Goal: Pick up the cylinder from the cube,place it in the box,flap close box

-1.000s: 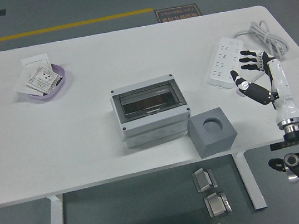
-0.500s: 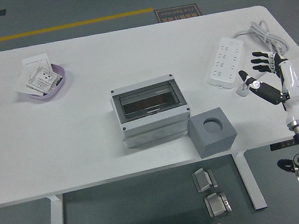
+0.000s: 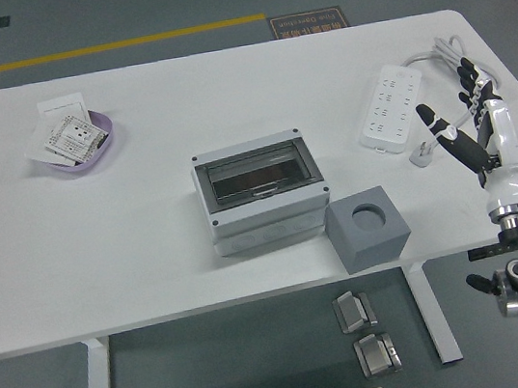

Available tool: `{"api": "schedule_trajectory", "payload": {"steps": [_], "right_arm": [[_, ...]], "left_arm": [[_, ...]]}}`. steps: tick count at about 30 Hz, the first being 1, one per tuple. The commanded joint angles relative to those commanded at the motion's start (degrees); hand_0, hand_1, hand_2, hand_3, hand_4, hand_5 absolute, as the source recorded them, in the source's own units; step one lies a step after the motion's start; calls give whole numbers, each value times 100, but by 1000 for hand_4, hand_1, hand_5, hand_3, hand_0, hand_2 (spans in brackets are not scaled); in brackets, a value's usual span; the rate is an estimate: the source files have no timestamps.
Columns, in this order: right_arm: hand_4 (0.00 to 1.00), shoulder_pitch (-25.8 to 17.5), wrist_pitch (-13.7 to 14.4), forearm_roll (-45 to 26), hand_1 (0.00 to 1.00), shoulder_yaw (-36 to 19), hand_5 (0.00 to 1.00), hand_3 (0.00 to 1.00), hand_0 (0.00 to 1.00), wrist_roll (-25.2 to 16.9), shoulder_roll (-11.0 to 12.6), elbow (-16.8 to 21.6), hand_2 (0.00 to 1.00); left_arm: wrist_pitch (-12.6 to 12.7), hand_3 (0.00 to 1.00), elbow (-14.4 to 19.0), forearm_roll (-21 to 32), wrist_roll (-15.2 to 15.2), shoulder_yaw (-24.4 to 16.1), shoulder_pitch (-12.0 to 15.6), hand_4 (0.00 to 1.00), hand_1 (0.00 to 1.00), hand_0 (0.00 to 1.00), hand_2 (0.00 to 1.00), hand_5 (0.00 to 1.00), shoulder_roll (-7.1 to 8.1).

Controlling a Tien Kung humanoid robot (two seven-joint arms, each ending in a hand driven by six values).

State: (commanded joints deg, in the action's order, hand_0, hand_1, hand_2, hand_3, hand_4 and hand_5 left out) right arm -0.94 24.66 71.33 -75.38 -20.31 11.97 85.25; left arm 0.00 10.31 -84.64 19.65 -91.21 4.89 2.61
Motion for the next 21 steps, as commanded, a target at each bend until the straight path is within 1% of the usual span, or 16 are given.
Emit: {"api": "schedule_trajectory", "payload": {"steps": [2, 3, 8, 9, 14, 15, 20, 21], "right_arm": [[998, 26, -69, -261, 998, 64, 545, 998, 991, -157, 0, -26, 998], [998, 45, -103, -414, 998, 92, 801, 998, 998, -237, 4, -39, 998], [998, 118, -164, -914, 998, 155, 801, 998, 998, -419, 23, -66, 998], [998, 128, -166, -958, 998, 159, 998, 998, 998, -433, 24, -65, 988], [998, 156, -158, -971, 998, 147, 998, 998, 998, -428, 25, -65, 988], [998, 155, -157, -959, 966, 141, 998, 992, 998, -420, 25, -68, 925], [998, 147, -159, -935, 966, 132, 998, 992, 998, -378, 24, -87, 925], [998, 155, -160, -929, 946, 138, 998, 959, 998, -369, 25, -92, 911]], "left_arm": [[-5, 610, 0, -26, -1, -2, -25, 664, 637, 636, 522, 321, 24], [-9, 610, 0, -39, -1, -1, -42, 664, 637, 638, 522, 321, 42], [-18, 610, 0, -109, -7, -18, -80, 664, 637, 638, 522, 321, 153], [-18, 610, 0, -114, -9, -18, -76, 664, 637, 640, 522, 322, 178], [-17, 610, 0, -104, -3, -12, -43, 664, 637, 640, 522, 322, 238], [-15, 611, 0, -103, -2, -14, -35, 664, 637, 640, 522, 322, 240], [-15, 611, 0, -69, -4, -3, -11, 664, 637, 640, 522, 322, 213], [-15, 611, 0, -61, -7, 2, -11, 664, 638, 641, 522, 322, 204]]}}
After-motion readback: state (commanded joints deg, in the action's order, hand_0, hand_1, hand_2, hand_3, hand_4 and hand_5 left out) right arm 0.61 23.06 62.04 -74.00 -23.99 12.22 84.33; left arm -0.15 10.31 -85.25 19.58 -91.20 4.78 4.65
